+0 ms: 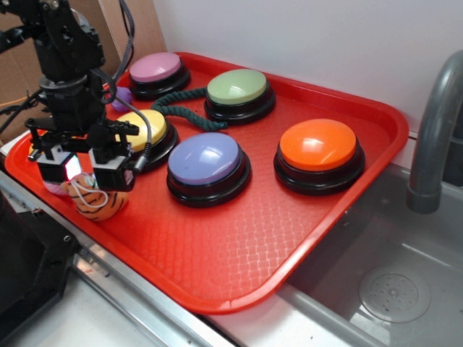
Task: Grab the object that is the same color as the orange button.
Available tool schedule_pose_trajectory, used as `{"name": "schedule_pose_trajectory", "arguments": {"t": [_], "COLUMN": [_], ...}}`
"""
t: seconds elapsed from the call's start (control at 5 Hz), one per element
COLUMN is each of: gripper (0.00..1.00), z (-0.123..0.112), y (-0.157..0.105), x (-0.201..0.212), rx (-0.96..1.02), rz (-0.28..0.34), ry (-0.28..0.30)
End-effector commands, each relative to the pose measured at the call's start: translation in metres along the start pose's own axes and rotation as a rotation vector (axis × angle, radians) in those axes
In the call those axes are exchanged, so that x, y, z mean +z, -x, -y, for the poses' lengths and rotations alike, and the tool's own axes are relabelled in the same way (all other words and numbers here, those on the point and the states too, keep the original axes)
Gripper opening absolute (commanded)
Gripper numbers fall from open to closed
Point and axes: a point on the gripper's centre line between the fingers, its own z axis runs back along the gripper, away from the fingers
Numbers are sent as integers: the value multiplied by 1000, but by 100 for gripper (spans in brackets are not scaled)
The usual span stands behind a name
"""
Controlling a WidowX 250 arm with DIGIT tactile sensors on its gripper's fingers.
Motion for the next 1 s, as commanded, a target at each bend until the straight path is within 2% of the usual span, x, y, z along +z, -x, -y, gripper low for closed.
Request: {"name": "schedule_pose_trajectory", "arguments": {"t": [0.0,0.2,0.4,0.6,0.8], "gripper": [0,0,0,0,0], "z": [-2,-3,-3,3,15], "y": [1,-2,-12,-27,-40], "x": [1,5,27,74,125], "rx": [6,-26,-102,-217,-331], "rz": [4,12,37,112,194], "ry": [32,32,22,15,37]}}
